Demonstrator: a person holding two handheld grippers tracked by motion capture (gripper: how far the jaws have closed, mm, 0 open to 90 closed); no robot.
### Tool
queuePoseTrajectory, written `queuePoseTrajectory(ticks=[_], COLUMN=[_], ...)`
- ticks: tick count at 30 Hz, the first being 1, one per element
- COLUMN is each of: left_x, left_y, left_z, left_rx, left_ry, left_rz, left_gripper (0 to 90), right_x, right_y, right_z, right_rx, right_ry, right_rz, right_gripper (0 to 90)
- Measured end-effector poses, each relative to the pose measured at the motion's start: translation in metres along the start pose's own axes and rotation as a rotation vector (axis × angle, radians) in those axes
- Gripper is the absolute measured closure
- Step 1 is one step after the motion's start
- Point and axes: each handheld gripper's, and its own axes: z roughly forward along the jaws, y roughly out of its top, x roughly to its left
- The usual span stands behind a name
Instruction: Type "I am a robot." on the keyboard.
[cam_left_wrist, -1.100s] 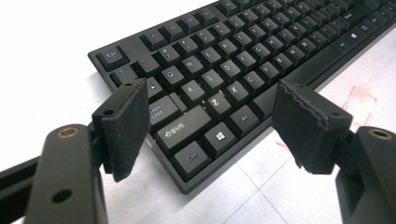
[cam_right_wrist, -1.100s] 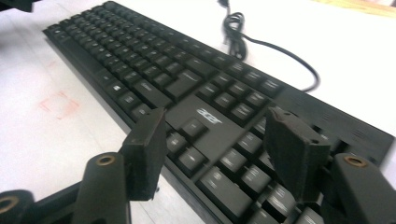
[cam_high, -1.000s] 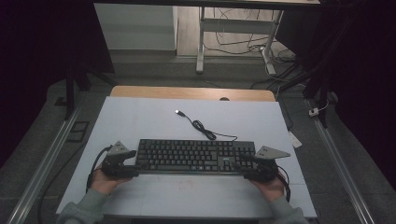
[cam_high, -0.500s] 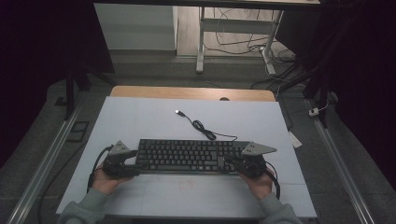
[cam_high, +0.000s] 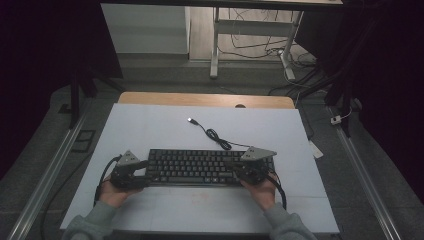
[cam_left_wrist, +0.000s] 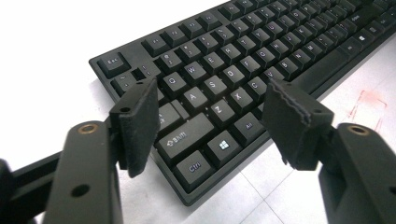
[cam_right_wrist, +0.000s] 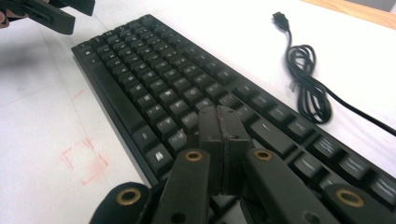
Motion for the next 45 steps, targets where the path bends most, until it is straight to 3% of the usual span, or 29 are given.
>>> queuePoseTrajectory(ticks=[8, 18, 30, 45], left_x=[0.001, 0.001, 0.002, 0.005], left_y=[0.000, 0.001, 0.000, -0.003], left_z=[-0.001, 0.003, 0.014, 0.020], left_rx=[-0.014, 0.003, 0.070, 0.103], left_ry=[-0.001, -0.009, 0.009, 0.034], left_rz=[0.003, 0.031, 0.066, 0.072], left_gripper=[52.4, 88.8, 89.1, 89.1], right_x=[0.005, 0.013, 0.014, 0.017], right_y=[0.009, 0.023, 0.027, 0.033], right_z=[0.019, 0.044, 0.054, 0.073], right_rx=[0.008, 0.017, 0.024, 0.059], right_ry=[0.023, 0.057, 0.067, 0.087], right_rz=[-0.006, -0.029, -0.028, -0.027], right_gripper=[90.0, 90.0, 90.0, 90.0])
